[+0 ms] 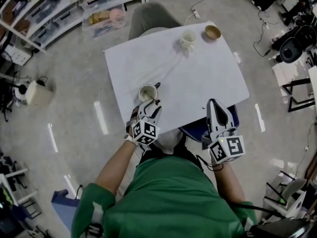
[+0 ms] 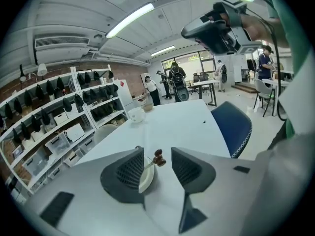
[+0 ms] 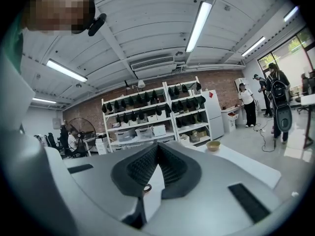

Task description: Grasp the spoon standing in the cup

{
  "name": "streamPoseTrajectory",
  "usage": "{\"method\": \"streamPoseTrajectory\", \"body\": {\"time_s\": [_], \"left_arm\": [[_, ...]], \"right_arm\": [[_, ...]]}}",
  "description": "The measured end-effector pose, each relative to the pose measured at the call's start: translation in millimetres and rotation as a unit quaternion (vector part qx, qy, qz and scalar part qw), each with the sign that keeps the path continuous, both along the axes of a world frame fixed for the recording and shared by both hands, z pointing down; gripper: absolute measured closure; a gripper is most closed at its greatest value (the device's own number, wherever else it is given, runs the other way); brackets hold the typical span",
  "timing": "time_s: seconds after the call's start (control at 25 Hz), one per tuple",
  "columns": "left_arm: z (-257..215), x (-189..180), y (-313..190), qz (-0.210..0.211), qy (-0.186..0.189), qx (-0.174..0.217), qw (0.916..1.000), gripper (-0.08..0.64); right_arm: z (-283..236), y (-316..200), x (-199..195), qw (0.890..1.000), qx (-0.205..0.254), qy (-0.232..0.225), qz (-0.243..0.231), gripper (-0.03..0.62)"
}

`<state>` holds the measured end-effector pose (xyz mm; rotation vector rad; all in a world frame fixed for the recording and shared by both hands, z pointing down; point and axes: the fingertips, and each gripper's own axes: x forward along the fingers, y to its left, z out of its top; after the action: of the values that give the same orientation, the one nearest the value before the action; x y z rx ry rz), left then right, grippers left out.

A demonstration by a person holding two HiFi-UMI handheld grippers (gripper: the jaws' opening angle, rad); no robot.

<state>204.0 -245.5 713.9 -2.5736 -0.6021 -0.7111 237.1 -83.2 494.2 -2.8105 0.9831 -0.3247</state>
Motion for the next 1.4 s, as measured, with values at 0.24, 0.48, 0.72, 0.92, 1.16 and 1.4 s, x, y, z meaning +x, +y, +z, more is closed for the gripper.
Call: {"method": "streamPoseTrajectory", "body": {"time_s": [0.24, 0.48, 0.72, 0.92, 1.16, 1.4], "left_arm": [[23.1, 2.7, 5.9, 0.004, 0.0, 0.072, 0.9974, 0.374], [24.4, 9.0, 7.7, -0.003, 0.025, 0.117, 0.9928, 0.399], [32.8, 12.2, 8.8, -0.001, 0.042, 0.167, 0.9851, 0.441], [19.6, 18.0, 3.4, -0.021, 0.062, 0.17, 0.9833, 0.488], [3.1, 25.7, -2.3, -0.038, 0.076, 0.149, 0.9852, 0.499], [-31.6, 32.1, -10.1, -0.061, 0.087, 0.109, 0.9883, 0.5]], "right_arm": [[7.1, 14.5, 3.7, 1.0, -0.003, -0.006, 0.001, 0.571], [1.8, 23.7, 6.1, 1.0, -0.004, -0.004, -0.002, 0.571], [4.7, 24.9, 3.8, 1.0, -0.006, -0.008, -0.011, 0.571], [2.3, 27.2, 4.9, 1.0, -0.005, -0.008, -0.013, 0.571], [6.0, 22.9, 9.4, 1.0, -0.003, -0.008, -0.023, 0.571], [0.1, 14.2, 15.6, 0.999, 0.0, -0.007, -0.034, 0.571]]}}
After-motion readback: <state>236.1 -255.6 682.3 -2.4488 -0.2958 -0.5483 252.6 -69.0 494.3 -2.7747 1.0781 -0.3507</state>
